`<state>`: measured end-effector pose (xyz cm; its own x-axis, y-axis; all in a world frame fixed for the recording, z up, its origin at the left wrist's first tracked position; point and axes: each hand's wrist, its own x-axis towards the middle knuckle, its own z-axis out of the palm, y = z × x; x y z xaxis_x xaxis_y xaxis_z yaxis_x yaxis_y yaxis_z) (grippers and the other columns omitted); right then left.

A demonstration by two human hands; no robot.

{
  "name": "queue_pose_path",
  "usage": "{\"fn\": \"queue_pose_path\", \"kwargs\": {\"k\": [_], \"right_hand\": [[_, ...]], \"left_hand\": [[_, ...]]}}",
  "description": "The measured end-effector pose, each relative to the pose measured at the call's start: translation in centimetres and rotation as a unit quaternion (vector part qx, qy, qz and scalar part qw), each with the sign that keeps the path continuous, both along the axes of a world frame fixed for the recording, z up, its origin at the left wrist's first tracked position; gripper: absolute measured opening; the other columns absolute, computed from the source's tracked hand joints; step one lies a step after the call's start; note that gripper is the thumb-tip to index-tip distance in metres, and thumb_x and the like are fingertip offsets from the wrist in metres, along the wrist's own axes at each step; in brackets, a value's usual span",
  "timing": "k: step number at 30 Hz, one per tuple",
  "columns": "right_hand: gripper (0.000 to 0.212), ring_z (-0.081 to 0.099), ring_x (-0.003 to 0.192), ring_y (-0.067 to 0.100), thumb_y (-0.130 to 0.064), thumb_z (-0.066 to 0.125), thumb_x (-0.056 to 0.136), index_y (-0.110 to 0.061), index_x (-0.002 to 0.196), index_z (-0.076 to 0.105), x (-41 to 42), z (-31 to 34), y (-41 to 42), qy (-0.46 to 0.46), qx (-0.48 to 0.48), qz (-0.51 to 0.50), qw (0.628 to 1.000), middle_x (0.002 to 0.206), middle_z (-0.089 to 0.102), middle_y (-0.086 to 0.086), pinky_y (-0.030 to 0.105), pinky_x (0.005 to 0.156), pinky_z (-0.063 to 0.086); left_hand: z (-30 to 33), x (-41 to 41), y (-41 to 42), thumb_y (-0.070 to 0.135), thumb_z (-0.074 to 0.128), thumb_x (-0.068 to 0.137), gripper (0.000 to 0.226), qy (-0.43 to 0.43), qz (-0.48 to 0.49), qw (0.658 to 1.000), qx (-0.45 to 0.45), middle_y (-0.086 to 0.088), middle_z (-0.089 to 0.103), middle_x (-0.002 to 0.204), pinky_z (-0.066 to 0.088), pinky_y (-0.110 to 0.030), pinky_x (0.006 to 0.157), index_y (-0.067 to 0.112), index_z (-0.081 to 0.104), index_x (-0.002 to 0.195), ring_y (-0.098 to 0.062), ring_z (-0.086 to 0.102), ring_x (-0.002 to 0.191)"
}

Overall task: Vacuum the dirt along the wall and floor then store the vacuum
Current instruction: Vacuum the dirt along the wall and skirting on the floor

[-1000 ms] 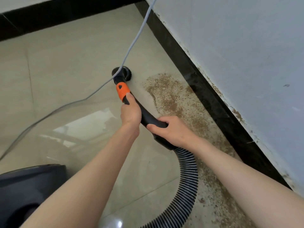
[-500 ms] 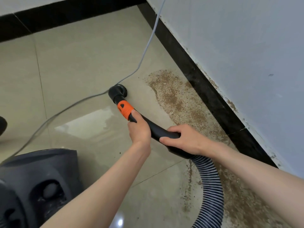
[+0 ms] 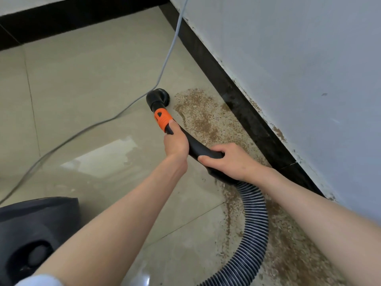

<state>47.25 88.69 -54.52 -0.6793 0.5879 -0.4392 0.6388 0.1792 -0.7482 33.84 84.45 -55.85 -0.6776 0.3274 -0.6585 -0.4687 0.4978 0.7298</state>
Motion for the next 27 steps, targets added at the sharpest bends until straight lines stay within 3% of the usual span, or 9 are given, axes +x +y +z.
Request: {"fn": "queue_pose_path", "kwargs": {"k": [6, 10, 15, 20, 24, 27], "right_hand": [[0.043, 0.067, 0.066, 0.024, -0.061, 0.062, 0.076, -0.018, 0.073, 0.064, 1.6, -0.8, -0.9, -0.001, 0.005, -0.038, 0.999, 0.071, 0.070, 0.004, 0.041, 0.061, 0.052], [0.045, 0.062, 0.057, 0.023, -0.061, 0.062, 0.078, -0.016, 0.069, 0.061, 1.8, -0.9, -0.7, 0.000, 0.014, -0.087, 0.996, 0.062, 0.066, 0.000, 0.032, 0.056, 0.041], [0.043, 0.046, 0.042, 0.009, -0.059, 0.062, 0.080, -0.026, 0.056, 0.050, 1.4, -0.9, 0.0, 0.013, 0.003, -0.165, 0.986, 0.043, 0.048, -0.012, 0.030, 0.053, 0.035], [0.041, 0.047, 0.043, 0.010, -0.059, 0.059, 0.083, -0.026, 0.059, 0.051, 1.3, -0.8, -0.1, 0.003, 0.030, -0.184, 0.982, 0.048, 0.049, -0.011, 0.026, 0.050, 0.034], [0.039, 0.060, 0.053, 0.014, -0.061, 0.057, 0.082, -0.024, 0.068, 0.059, 0.4, -1.0, -0.6, -0.006, 0.026, -0.172, 0.985, 0.060, 0.062, -0.007, 0.030, 0.053, 0.043], [0.043, 0.064, 0.057, 0.018, -0.060, 0.058, 0.082, -0.019, 0.072, 0.063, -0.5, -0.6, -0.5, 0.000, 0.013, -0.153, 0.988, 0.067, 0.069, -0.002, 0.031, 0.055, 0.047]], "left_hand": [[-1.1, 0.9, 0.6, 0.054, 0.028, 0.096, 0.062, -0.010, -0.035, 0.999, 0.008, -0.013, 0.056, 0.121, 0.046, -0.043, 0.098, 0.005, 0.043, 0.130, -0.028, 0.055, 0.108], [-0.9, 0.8, 2.5, 0.051, 0.030, 0.097, 0.058, -0.007, -0.077, 0.997, 0.013, -0.012, 0.056, 0.110, 0.047, -0.043, 0.098, 0.003, 0.043, 0.127, -0.029, 0.056, 0.105], [-0.2, 0.7, 5.8, 0.051, 0.032, 0.097, 0.057, -0.012, -0.134, 0.991, 0.023, -0.010, 0.054, 0.102, 0.050, -0.039, 0.091, 0.003, 0.045, 0.124, -0.027, 0.056, 0.097], [-0.2, 0.7, 7.0, 0.051, 0.034, 0.097, 0.057, -0.019, -0.163, 0.986, 0.021, -0.010, 0.055, 0.102, 0.050, -0.038, 0.089, 0.004, 0.046, 0.125, -0.028, 0.057, 0.099], [-0.4, 0.2, 6.3, 0.052, 0.030, 0.097, 0.059, -0.003, -0.172, 0.985, 0.007, -0.012, 0.057, 0.115, 0.048, -0.040, 0.095, 0.004, 0.045, 0.127, -0.028, 0.056, 0.107], [0.1, -0.7, 5.9, 0.051, 0.028, 0.098, 0.058, 0.016, -0.163, 0.986, -0.007, -0.011, 0.056, 0.108, 0.049, -0.038, 0.092, 0.002, 0.046, 0.125, -0.028, 0.057, 0.104]]}}
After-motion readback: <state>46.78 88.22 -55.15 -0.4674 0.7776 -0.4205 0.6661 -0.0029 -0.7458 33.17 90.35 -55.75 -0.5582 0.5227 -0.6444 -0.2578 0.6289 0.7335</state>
